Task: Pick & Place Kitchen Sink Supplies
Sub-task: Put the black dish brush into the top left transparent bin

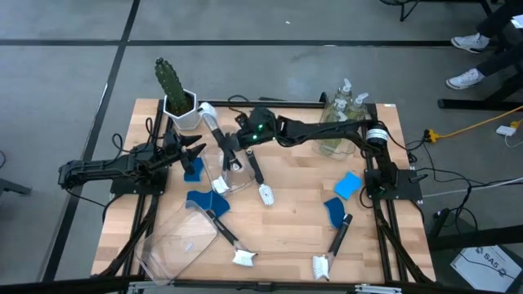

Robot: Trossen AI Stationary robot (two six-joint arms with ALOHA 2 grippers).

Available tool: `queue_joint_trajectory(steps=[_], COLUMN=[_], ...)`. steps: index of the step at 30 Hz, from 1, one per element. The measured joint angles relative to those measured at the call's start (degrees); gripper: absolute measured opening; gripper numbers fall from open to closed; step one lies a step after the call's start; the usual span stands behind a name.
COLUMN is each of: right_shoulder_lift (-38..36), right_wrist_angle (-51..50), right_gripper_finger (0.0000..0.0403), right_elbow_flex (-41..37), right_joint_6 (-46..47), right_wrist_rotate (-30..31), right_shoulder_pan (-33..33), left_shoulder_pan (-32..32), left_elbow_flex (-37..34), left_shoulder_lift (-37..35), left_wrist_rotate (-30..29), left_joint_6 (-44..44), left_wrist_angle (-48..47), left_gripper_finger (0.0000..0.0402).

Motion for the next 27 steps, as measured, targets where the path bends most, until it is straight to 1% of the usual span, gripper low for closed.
queue_joint_trajectory(steps=[4, 10, 17, 23, 27], right_shoulder_lift=[-0.04, -0.04, -0.04, -0.04, -0.04], right_wrist_angle=[-7.14, -9.18, -14.48, -17.27, -17.39], right_gripper_finger=[0.0108, 0.0108, 0.0108, 0.0127, 0.0141], right_elbow_flex=[1.66, 1.8, 1.78, 1.78, 1.78], right_joint_6=[-1.44, 0.3, 0.65, 0.61, -2.29], right_wrist_rotate=[7.22, 14.9, 21.74, 25.44, 25.76], right_shoulder_pan=[1.78, 3.82, 6.06, 7.21, 7.56], left_shoulder_pan=[0.01, 0.02, 0.02, 0.0, 0.02], left_elbow_flex=[0.01, 0.0, 0.0, 0.0, 0.01], left_shoulder_lift=[0.01, 0.0, 0.0, 0.02, 0.01], left_wrist_rotate=[0.0, -0.01, -0.01, -0.01, 0.0], left_joint_6=[-0.01, 0.0, 0.0, 0.0, -0.01], left_wrist_angle=[0.01, 0.01, 0.01, 0.01, 0.01], left_gripper_finger=[0.019, 0.0189, 0.019, 0.0191, 0.019])
